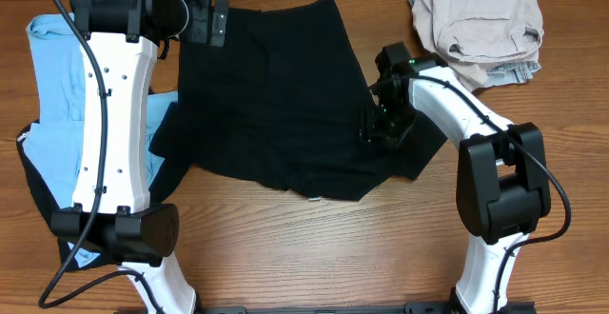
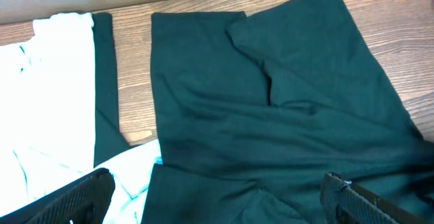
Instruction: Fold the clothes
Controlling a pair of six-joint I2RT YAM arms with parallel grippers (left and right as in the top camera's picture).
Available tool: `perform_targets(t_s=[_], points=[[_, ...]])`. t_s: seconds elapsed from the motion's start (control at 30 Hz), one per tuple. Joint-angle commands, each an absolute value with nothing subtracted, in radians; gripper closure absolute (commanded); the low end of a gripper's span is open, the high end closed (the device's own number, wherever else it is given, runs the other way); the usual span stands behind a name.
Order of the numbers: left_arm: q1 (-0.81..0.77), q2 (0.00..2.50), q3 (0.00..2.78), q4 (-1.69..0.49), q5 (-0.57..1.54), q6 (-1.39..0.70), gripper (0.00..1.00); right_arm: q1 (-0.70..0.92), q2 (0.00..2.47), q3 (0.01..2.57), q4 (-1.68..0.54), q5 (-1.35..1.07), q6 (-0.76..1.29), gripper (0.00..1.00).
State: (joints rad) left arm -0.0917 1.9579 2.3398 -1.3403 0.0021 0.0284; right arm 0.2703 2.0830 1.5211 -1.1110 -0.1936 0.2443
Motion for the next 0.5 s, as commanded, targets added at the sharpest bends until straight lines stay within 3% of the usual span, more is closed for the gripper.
perform_targets(t_s=[0.0,0.47], points=[[-0.094,1.989,2.330,-1.350,-0.028,0.023,0.00,0.266,2.088,1.445,-1.092,-0.102,0.350,0.34],[-0.094,2.088,2.330,-1.387,-0.036,0.066,0.00,-0.014,2.088,1.328,-1.128,0.022,0.397,0.34]])
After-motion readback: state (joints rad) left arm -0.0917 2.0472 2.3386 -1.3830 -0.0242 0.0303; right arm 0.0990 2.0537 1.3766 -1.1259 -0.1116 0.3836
